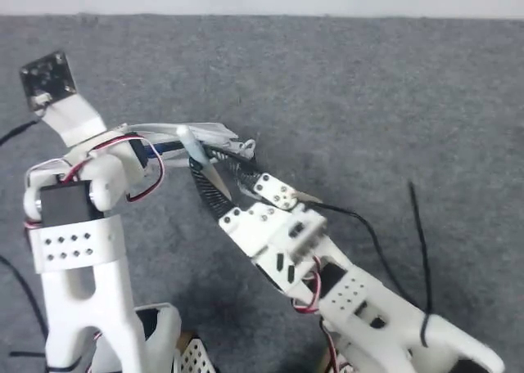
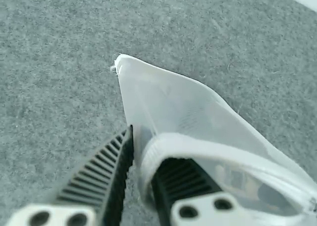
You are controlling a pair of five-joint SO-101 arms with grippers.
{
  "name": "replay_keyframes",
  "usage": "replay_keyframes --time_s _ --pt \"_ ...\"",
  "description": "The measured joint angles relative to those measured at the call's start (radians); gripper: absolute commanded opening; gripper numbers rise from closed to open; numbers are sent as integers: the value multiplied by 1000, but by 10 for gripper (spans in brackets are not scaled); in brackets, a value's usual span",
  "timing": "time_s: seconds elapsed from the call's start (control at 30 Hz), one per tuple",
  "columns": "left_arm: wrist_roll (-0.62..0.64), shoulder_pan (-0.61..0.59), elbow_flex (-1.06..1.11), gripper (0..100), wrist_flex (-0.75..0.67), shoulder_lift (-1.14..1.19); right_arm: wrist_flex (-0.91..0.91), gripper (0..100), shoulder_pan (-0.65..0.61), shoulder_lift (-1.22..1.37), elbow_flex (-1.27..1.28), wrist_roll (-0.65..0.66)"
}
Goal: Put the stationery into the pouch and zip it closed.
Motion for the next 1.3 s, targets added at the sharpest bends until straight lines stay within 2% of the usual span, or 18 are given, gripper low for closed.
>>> replay_keyframes --time_s 0.23,0.53,0.83,1.3 --pt "0 0 0 13 0 0 -2 6 0 -201 8 0" --pt "0 0 0 13 0 0 -2 6 0 -221 -157 0" --pt "0 0 0 13 0 0 -29 6 5 37 -272 0" --pt "0 2 0 13 0 0 -416 6 69 497 -276 2"
